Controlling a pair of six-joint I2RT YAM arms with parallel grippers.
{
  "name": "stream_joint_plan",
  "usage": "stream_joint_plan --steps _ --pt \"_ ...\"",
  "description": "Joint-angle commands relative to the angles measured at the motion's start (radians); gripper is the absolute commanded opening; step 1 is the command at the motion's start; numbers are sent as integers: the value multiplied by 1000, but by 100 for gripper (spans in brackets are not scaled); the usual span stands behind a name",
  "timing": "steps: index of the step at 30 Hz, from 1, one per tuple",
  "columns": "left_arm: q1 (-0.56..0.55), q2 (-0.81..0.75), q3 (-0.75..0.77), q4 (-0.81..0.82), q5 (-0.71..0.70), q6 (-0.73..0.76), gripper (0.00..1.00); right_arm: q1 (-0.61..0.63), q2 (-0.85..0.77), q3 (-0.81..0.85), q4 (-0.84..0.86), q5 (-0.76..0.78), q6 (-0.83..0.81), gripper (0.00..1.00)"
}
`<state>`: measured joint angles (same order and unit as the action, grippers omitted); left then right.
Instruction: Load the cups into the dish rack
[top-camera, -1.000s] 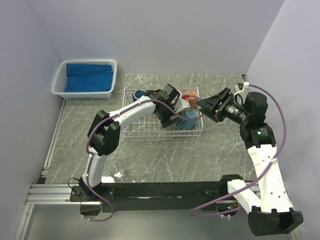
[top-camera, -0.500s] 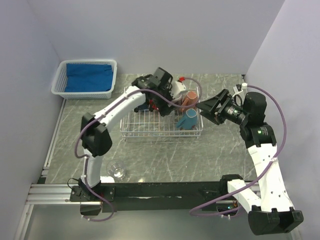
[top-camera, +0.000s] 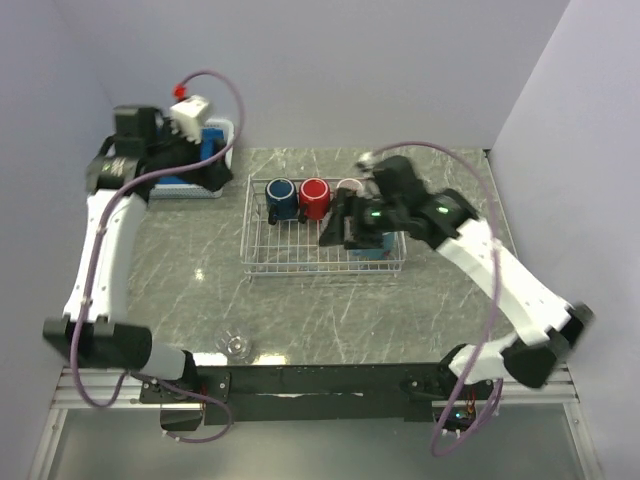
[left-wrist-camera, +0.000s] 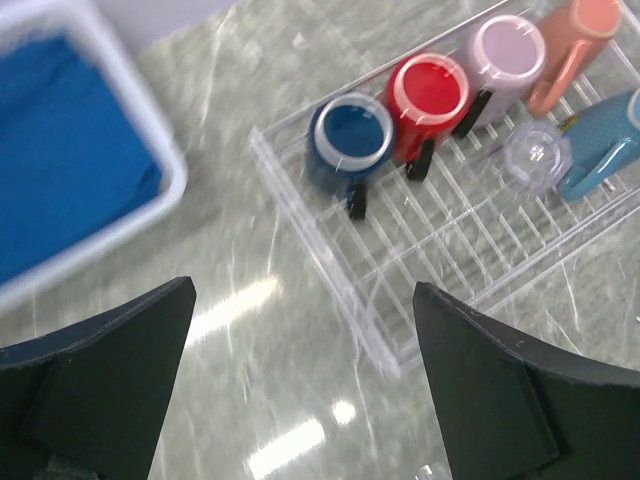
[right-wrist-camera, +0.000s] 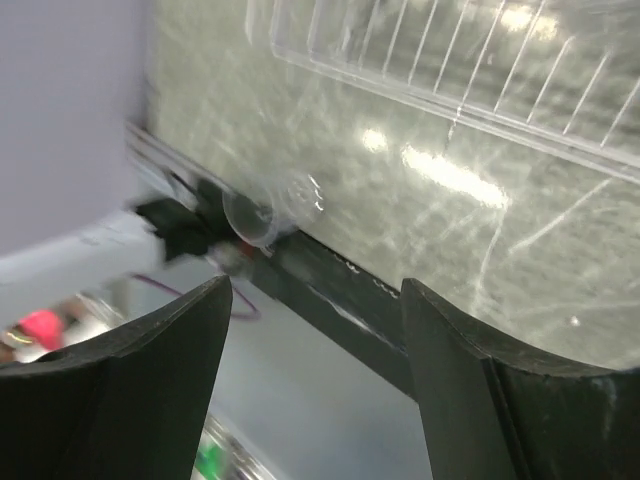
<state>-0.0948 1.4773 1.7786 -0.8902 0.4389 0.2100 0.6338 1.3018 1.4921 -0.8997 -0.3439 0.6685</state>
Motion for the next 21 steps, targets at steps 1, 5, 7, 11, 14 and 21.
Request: stream_joint_plan --steps 1,5,7,11,14,21 --pt "173 -149 -171 28 106 -63 96 208 215 204 -160 201 -121 76" --pt "285 -282 -339 17 116 -43 96 352 410 336 -214 250 -159 74" --pt "306 -334 -376 17 106 -47 96 420 450 387 -222 252 -170 74" --pt "310 -399 -470 33 89 -75 96 487 501 401 -186 212 -162 74" --pt "311 -416 -501 31 92 -106 97 527 504 372 -157 204 -139 74" --pt "311 -411 -536 80 75 -158 96 612 586 379 -84 180 -90 73"
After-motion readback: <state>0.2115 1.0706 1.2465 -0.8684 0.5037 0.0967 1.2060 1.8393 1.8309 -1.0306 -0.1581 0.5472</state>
